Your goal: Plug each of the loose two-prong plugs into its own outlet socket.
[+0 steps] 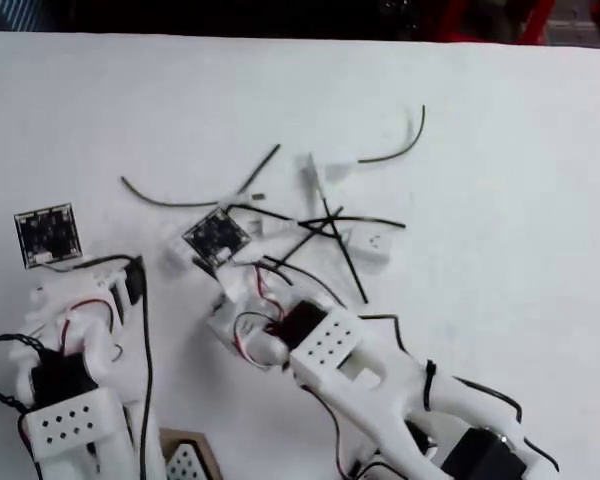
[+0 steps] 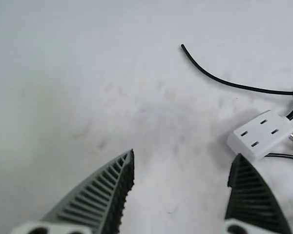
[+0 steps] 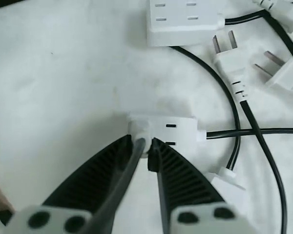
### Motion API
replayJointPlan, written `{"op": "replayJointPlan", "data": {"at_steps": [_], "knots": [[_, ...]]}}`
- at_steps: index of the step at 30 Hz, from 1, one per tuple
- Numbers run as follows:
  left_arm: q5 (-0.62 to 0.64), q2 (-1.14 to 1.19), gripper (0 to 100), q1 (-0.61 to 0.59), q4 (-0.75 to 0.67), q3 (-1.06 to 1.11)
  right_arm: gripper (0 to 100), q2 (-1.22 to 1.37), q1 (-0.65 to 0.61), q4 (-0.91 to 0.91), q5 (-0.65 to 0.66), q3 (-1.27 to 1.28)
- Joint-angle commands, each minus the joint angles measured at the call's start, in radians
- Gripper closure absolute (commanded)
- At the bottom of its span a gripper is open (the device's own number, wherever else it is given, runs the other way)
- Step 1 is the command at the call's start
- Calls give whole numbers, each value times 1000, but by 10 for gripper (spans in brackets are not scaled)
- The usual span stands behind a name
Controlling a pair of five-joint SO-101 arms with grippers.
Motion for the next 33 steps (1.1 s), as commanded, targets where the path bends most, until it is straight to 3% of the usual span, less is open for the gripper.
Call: {"op": "replayJointPlan", "data": {"at_steps": [1, 33], "knots": [[-6, -7, 692, -7, -20, -6, 982, -1, 31, -16, 6, -43], [-6, -7, 692, -7, -18, -5, 982, 91, -54, -18, 3, -63]]}}
